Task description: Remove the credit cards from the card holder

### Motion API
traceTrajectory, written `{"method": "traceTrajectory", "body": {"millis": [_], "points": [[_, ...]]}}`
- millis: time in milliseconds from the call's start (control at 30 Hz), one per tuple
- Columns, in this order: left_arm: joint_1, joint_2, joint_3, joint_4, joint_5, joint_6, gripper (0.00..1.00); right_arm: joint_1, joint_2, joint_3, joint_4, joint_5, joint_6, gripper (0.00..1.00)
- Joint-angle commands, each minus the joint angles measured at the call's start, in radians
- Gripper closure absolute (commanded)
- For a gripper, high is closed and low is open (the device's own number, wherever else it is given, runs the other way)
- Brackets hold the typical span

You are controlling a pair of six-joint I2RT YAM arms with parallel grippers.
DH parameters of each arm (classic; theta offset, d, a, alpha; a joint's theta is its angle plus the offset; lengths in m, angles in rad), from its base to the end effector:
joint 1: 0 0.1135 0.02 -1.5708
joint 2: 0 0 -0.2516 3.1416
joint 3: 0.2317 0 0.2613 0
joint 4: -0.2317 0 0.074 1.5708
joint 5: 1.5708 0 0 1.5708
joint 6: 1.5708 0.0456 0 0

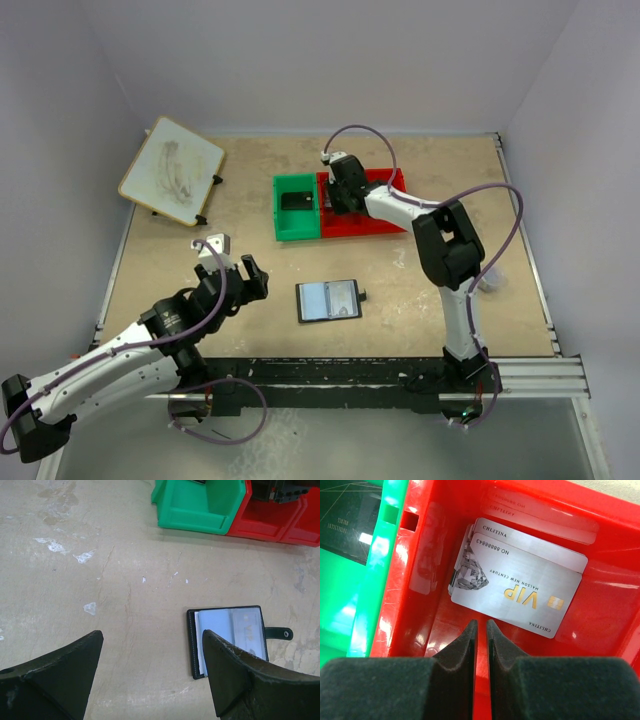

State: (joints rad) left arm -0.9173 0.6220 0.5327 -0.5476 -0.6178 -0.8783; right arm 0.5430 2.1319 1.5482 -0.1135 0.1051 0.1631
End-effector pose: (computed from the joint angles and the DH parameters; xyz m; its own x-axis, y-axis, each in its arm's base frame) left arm 0.1204 -0.1138 0.2311 -0.5111 -0.3645 -0.7784 -0.0458 0.9159 -0.3988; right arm 0.4226 0.2494 0.1598 -0.6147 -0.1824 -0.7674 -0.3498 0.9350 0.0580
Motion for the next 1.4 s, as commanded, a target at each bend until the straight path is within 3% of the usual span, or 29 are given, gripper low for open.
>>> {"method": "traceTrajectory", "body": {"millis": [0,967,1367], "points": [[0.0,-0.002,0.042,0.021,-0.019,0.004,0.22,0.004,0.003,0.029,0.006,0.021,0.027,0.85],[0.0,0.003,0.041,0.012,-0.011,0.007,0.22,0.002,-0.008,0.04,0.056,0.163,0.029,0.79],[0.0,0.069,0.031,0.085,0.044,0.011,0.22,0.002,-0.18,-0.067,0.083,0.025,0.031,0.72]]}}
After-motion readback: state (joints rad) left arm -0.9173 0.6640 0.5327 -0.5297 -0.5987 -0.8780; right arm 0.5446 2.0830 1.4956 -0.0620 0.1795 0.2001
